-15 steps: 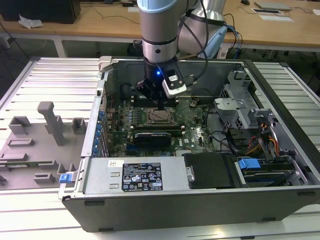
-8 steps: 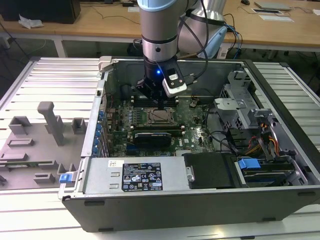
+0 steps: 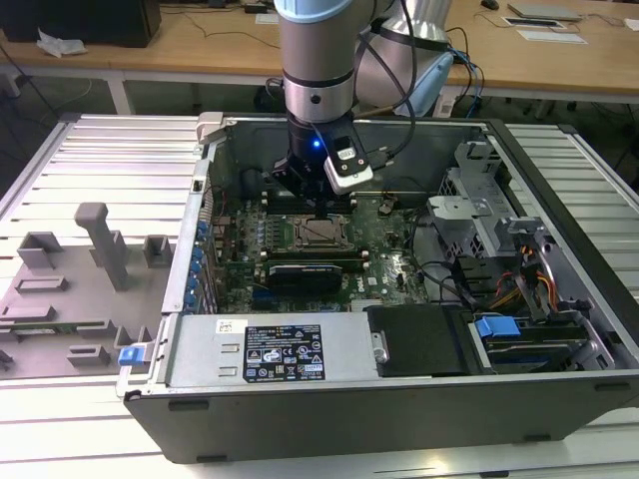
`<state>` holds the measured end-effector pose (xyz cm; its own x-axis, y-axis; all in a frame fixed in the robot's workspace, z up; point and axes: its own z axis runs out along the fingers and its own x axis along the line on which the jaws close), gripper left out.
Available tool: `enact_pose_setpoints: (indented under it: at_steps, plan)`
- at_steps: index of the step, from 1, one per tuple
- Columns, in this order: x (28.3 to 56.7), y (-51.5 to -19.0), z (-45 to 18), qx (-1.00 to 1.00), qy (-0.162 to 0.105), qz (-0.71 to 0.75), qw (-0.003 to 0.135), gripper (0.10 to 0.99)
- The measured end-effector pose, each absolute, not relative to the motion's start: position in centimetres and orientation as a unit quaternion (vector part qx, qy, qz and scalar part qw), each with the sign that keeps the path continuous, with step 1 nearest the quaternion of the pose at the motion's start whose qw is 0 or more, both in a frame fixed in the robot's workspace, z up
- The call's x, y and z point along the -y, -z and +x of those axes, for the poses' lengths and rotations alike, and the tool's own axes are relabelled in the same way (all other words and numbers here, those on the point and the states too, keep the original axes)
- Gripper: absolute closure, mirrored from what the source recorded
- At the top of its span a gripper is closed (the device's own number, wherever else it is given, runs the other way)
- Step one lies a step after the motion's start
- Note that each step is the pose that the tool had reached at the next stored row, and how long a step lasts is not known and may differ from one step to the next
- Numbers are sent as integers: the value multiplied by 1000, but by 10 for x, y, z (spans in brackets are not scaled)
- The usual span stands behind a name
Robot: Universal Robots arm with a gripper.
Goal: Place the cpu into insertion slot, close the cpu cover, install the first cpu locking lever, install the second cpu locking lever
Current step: 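Install the second cpu locking lever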
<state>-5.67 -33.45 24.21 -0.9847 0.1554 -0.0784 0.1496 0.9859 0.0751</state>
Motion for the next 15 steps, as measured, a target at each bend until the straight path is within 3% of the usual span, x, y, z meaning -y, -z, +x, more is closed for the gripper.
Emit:
enact_pose_setpoints:
  at_steps: [6,15]
  plan:
    - [336,-246,-57,-996,-34,77,42,980]
    - [371,-246,-57,-996,-34,77,42,980]
